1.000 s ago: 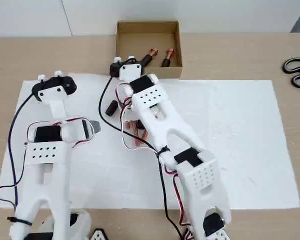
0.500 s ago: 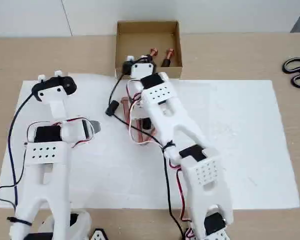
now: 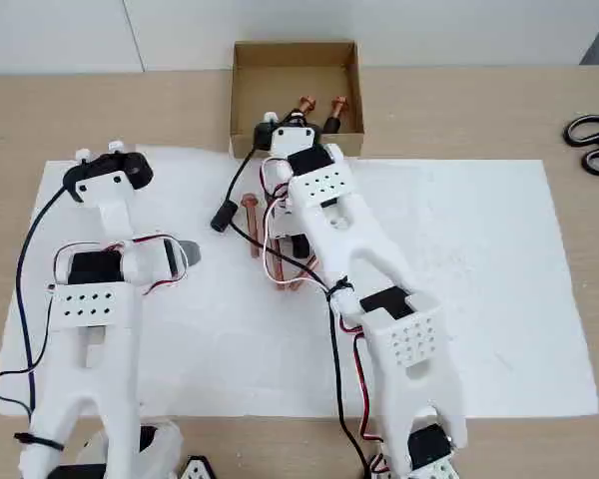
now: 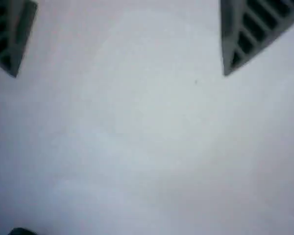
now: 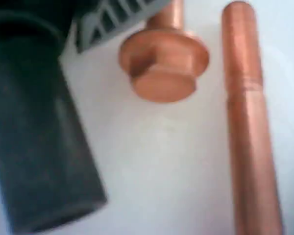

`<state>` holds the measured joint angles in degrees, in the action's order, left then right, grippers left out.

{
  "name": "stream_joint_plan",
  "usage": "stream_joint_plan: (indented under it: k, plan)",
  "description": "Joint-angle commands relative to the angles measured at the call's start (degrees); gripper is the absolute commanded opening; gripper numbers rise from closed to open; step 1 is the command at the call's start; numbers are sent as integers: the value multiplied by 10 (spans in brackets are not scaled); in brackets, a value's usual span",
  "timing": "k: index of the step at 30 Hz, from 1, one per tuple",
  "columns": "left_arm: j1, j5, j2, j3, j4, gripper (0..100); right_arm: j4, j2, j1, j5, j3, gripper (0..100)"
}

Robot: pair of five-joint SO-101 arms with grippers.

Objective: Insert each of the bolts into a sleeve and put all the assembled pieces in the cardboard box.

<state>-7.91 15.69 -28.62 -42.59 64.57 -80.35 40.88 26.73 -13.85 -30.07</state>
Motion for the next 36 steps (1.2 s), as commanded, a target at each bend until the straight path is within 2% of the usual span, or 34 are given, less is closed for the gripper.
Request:
stream_joint_plan:
  k: [1, 10, 16, 23, 25, 30, 36]
  plan:
    - [-3, -4, -2, 2, 1, 256, 3, 21, -4, -5, -1, 109]
    - [-3, -4, -2, 2, 2, 256, 0, 33, -4, -5, -4, 149]
    - [-3, -4, -2, 2, 2, 256, 0, 6, -4, -4, -4, 70]
    - [-3, -4, -2, 2, 3, 256, -16, 7, -4, -4, -1, 125]
    - [-3, -4, -2, 2, 3, 256, -18, 7, -4, -4, -1, 113]
    - [-2, -4, -2, 2, 3, 256, -13, 1, -4, 0, -4, 7]
    - [1, -4, -4, 2, 3, 256, -18, -7, -4, 35, -7, 4]
